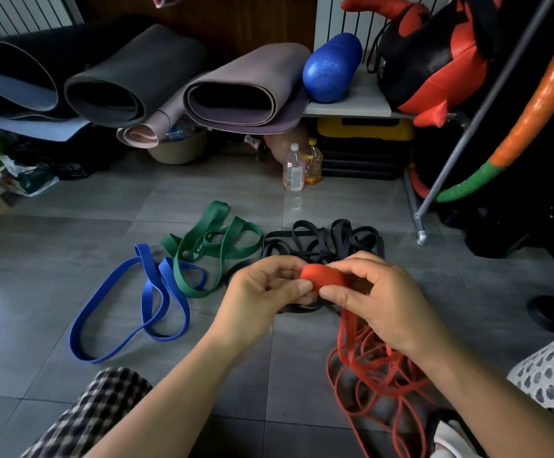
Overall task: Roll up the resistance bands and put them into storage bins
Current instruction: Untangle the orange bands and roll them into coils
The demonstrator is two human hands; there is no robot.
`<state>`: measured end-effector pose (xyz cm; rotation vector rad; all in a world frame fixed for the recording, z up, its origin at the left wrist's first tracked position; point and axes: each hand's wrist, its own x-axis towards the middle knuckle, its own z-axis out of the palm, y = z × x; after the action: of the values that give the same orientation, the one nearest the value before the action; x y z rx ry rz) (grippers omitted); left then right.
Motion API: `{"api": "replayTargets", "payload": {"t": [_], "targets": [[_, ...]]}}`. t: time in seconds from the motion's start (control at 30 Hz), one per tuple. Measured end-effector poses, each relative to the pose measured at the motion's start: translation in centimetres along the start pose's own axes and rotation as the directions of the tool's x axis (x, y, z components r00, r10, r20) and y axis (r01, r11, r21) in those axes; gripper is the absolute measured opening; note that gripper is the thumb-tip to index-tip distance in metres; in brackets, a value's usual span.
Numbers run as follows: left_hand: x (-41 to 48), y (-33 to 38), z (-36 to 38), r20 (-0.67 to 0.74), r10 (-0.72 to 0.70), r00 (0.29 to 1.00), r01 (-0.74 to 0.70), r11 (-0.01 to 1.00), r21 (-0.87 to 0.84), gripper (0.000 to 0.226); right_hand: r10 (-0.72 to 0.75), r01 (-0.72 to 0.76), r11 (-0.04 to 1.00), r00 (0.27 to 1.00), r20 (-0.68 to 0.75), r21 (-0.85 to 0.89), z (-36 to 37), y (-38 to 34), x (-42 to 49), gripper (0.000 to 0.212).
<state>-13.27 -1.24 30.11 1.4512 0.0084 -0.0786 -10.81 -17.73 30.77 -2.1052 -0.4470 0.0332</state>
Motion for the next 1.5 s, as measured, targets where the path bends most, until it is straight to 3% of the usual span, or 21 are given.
{"api": "replayTargets", "payload": {"t": [0.2, 0.33, 0.4, 0.47, 0.53, 0.63, 0.7, 0.77, 0.97, 1.13, 1.2, 1.27, 1.3, 1.37, 1.4, 1.43, 1.5], "targets": [[-0.5, -0.7, 1.2, -0.014, -0.141, 0.99, 0.119, 0.882, -0.457, 0.023, 0.079, -0.045, 0.947, 0.993, -0.092, 0.319, 1.4, -0.5, -0.5, 0.024], [-0.6, -0.9, 1.3, 0.018, -0.161, 0.987, 0.143, 0.814, -0.564, 0.025, 0.045, -0.014, 0.956, 0.994, -0.1, 0.292, 1.5, -0.5, -0.4, 0.019], [-0.3, -0.8, 1.0, 0.009, -0.154, 0.988, 0.144, 0.897, -0.419, 0.022, 0.036, -0.022, 0.982, 0.997, -0.073, 0.187, 1.1, 0.1, -0.1, 0.02], [-0.1, -0.8, 0.5, -0.031, -0.094, 0.995, 0.092, 0.994, -0.054, 0.024, 0.02, -0.018, 0.999, 0.999, -0.044, 0.04, 0.6, 0.8, 0.2, 0.015], [0.1, -0.8, -0.1, -0.017, 0.019, 1.0, -0.013, 0.965, 0.263, 0.035, -0.023, 0.023, 0.994, 1.0, 0.003, -0.109, 0.5, 1.1, 0.2, 0.015], [-0.1, -0.8, -0.5, 0.049, 0.095, 0.994, -0.107, 0.889, 0.446, 0.033, -0.054, 0.073, 0.971, 0.994, 0.091, -0.228, 0.6, 0.8, -0.1, 0.016], [-0.2, -0.6, -0.3, 0.029, 0.027, 0.999, -0.035, 0.947, 0.318, 0.026, -0.035, 0.052, 0.984, 0.994, 0.102, -0.173, 0.5, 0.6, -0.1, 0.011], [-0.3, -0.3, -0.2, 0.012, -0.04, 0.999, 0.039, 0.995, 0.088, 0.021, -0.009, 0.009, 1.0, 0.997, 0.081, 0.006, 0.4, 0.3, 0.0, 0.009], [-0.5, -0.3, 0.5, -0.012, -0.099, 0.995, 0.089, 0.933, -0.348, 0.02, 0.053, -0.055, 0.939, 0.998, 0.015, 0.339, 1.1, 0.0, -0.2, 0.02], [-0.6, -0.5, 0.6, 0.042, -0.145, 0.989, 0.144, 0.829, -0.54, 0.016, 0.026, -0.016, 0.964, 0.999, -0.032, 0.264, 1.6, 0.2, -0.3, 0.017], [-0.3, -0.4, 0.2, 0.047, -0.181, 0.982, 0.183, 0.883, -0.432, 0.017, 0.016, -0.017, 0.992, 1.0, 0.006, 0.125, 1.1, 0.4, 0.1, 0.012], [0.0, -0.7, -0.3, -0.025, -0.174, 0.985, 0.171, 0.981, -0.089, 0.022, 0.01, -0.006, 0.997, 0.999, 0.047, -0.083, 0.7, 0.9, 0.4, 0.014], [0.1, -1.0, -0.6, -0.061, -0.121, 0.991, 0.128, 0.982, 0.137, 0.027, -0.005, 0.019, 0.98, 0.998, 0.069, -0.199, 0.5, 1.2, 0.4, 0.016], [0.2, -1.4, -1.1, -0.008, 0.066, 0.998, -0.052, 0.852, 0.521, 0.033, -0.062, 0.106, 0.913, 0.991, 0.123, -0.394, 0.6, 1.3, 0.3, 0.021], [0.2, -1.5, -1.2, 0.061, 0.15, 0.987, -0.155, 0.763, 0.628, 0.03, -0.077, 0.136, 0.89, 0.985, 0.151, -0.434, 0.7, 1.2, 0.2, 0.023], [0.2, -1.4, -1.3, 0.108, 0.205, 0.973, -0.224, 0.703, 0.675, 0.026, -0.083, 0.15, 0.886, 0.982, 0.168, -0.438, 0.8, 1.0, 0.1, 0.023], [0.3, -1.1, -1.4, 0.092, 0.226, 0.97, -0.23, 0.722, 0.653, 0.022, -0.062, 0.118, 0.926, 0.985, 0.164, -0.358, 0.7, 0.7, 0.1, 0.02]]}}
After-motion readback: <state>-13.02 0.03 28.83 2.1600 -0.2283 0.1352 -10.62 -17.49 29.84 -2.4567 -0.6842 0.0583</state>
